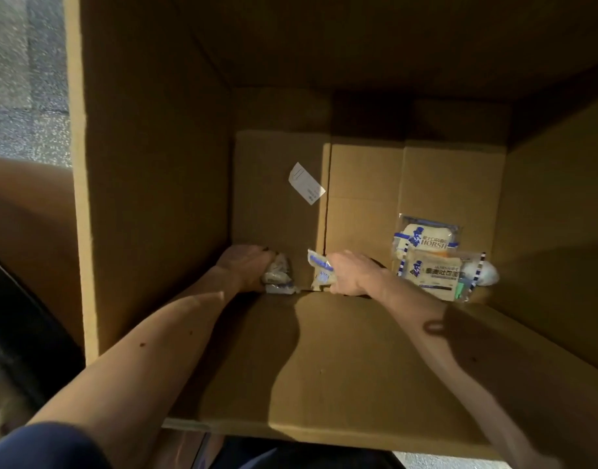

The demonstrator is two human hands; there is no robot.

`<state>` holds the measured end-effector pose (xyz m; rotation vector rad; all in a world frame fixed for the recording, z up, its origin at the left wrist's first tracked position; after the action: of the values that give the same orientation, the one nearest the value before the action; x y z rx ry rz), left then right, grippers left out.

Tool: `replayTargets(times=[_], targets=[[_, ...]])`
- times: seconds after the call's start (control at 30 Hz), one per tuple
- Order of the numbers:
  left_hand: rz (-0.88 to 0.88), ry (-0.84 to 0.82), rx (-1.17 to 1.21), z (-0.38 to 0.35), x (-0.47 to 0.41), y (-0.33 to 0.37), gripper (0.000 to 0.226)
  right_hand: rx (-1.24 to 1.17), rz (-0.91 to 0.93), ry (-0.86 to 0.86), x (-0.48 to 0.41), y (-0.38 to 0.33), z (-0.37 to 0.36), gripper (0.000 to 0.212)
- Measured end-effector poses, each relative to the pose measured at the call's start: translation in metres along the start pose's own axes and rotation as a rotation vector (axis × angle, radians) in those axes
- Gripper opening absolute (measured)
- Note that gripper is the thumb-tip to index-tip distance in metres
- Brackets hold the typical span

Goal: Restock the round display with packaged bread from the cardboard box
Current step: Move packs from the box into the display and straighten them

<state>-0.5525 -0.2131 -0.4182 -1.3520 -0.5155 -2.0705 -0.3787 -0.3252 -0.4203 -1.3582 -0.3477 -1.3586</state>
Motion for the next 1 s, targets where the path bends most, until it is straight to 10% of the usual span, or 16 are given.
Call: replayTargets(times=[0.3,0.57,0.8,1.0], targets=[[0.121,-0.018,0.221,0.044,0.023,0.002,0.063,-0.151,-0.063,0.046,0.033,0.019,0.042,0.039],[0.113,0.351,0.312,0.166,0.139,-0.015,0.048,0.01,0.061,0.312,0.114,-0.044,0.173,0.033],[0.217,0.649,0.785,0.19,0.331,-0.108,0.061,0.273,0.31,0.459,0.199,-0.214,0.261,0.038],[0.248,0.989,1.46,0.067,0.512,-0.168,0.049,-0.124,0.784,0.301,0.239,-0.409,0.215,0.024]])
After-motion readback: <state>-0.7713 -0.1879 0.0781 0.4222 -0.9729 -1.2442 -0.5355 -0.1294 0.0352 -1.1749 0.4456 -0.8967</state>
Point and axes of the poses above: each hand's wrist, its own x-axis away from the middle knuckle, its own z-axis out of the back of the hand, y = z × x, the point moved 2 cm from there along -x, towards the middle knuckle, and after that the axes turned 11 degrees about z, right-handed, at the moved point
